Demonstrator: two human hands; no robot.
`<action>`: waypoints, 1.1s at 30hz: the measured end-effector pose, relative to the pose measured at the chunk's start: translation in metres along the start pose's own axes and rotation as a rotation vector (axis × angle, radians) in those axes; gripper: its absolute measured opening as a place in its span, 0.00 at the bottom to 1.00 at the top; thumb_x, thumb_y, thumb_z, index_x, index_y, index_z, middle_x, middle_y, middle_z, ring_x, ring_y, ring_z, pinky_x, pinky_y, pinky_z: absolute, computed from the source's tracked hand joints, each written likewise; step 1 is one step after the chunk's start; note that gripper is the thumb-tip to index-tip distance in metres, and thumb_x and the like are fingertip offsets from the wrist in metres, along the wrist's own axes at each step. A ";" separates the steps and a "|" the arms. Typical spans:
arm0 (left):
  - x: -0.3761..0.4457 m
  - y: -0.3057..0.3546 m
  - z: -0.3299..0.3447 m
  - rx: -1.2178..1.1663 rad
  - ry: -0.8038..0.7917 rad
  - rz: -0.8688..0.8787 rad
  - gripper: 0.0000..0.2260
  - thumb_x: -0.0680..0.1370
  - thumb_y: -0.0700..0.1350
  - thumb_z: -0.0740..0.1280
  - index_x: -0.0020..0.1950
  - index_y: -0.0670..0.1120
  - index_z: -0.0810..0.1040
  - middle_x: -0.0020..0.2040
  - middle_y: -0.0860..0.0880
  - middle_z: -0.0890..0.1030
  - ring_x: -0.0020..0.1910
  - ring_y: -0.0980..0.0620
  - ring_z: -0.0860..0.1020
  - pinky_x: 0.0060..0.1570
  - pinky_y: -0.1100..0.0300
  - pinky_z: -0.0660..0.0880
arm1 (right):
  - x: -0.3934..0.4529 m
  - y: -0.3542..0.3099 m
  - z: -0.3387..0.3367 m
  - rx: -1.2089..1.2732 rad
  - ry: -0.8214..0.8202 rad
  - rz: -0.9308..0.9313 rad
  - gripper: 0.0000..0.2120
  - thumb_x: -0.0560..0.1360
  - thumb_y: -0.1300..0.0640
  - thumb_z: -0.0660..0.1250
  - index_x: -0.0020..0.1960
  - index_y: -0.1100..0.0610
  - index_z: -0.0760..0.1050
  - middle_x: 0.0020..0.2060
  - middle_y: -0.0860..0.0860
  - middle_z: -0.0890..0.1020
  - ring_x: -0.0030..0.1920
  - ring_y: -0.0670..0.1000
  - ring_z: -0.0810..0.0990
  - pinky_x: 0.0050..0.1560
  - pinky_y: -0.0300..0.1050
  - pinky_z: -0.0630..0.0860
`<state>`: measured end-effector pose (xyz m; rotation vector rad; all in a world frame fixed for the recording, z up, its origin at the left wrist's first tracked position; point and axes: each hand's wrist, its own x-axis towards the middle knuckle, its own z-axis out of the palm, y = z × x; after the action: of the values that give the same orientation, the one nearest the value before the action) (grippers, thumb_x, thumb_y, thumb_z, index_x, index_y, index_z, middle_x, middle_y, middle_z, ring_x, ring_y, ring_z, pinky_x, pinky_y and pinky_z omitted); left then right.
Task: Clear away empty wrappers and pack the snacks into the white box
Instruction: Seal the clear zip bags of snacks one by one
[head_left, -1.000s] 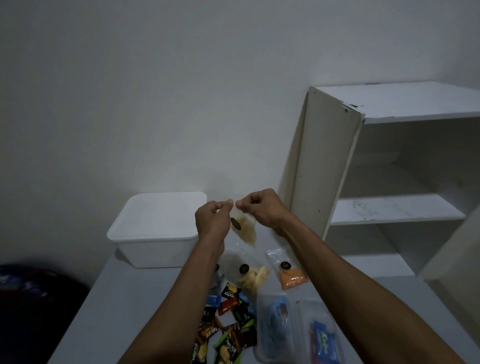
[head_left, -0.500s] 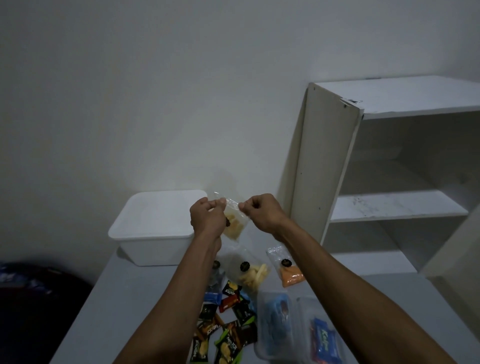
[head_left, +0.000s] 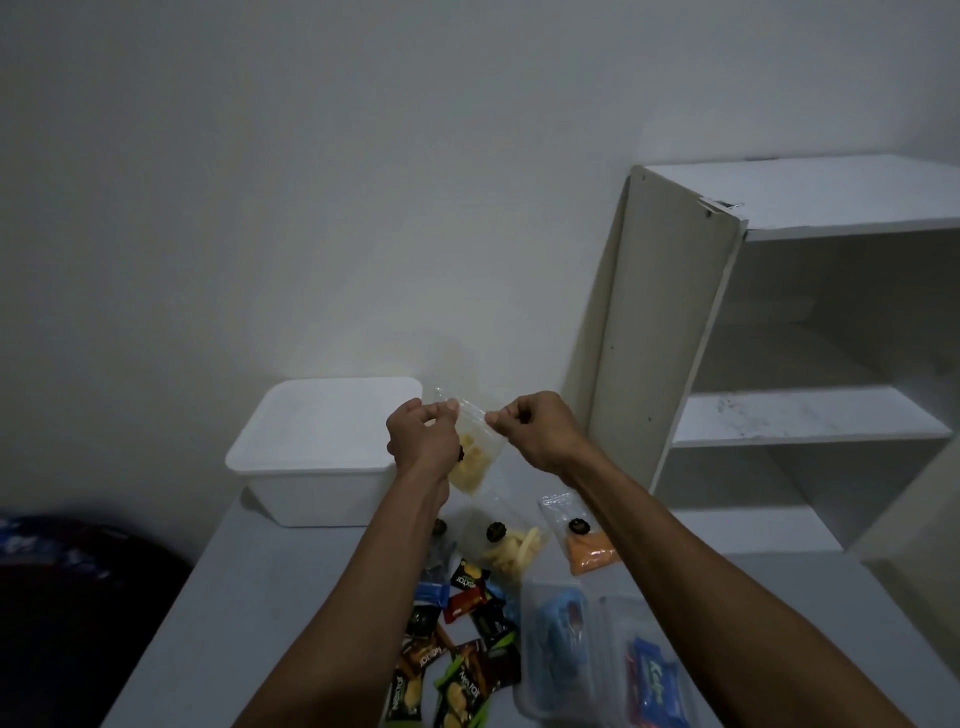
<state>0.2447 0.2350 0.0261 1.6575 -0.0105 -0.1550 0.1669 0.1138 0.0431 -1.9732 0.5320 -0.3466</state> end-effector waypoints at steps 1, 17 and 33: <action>0.003 -0.003 0.000 0.011 -0.006 -0.012 0.10 0.74 0.52 0.71 0.36 0.49 0.78 0.67 0.41 0.75 0.57 0.35 0.79 0.37 0.57 0.79 | -0.001 -0.001 -0.001 -0.014 -0.033 -0.006 0.11 0.77 0.54 0.71 0.41 0.61 0.81 0.33 0.48 0.80 0.34 0.45 0.77 0.38 0.41 0.74; -0.010 -0.002 -0.014 0.140 -0.066 0.054 0.09 0.77 0.49 0.70 0.37 0.51 0.77 0.73 0.52 0.68 0.72 0.45 0.64 0.54 0.58 0.63 | -0.016 -0.008 0.037 0.185 0.095 0.094 0.10 0.78 0.56 0.67 0.42 0.59 0.81 0.35 0.47 0.81 0.38 0.45 0.78 0.41 0.41 0.76; 0.027 0.000 -0.051 -0.132 -0.248 0.204 0.03 0.77 0.44 0.71 0.47 0.45 0.82 0.44 0.49 0.83 0.43 0.56 0.78 0.40 0.74 0.74 | -0.012 -0.027 -0.009 0.192 -0.087 0.061 0.14 0.76 0.47 0.70 0.54 0.56 0.81 0.50 0.52 0.83 0.47 0.49 0.80 0.43 0.44 0.78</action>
<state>0.2769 0.2823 0.0275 1.4873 -0.3489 -0.2005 0.1585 0.1235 0.0712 -1.7745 0.4836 -0.2627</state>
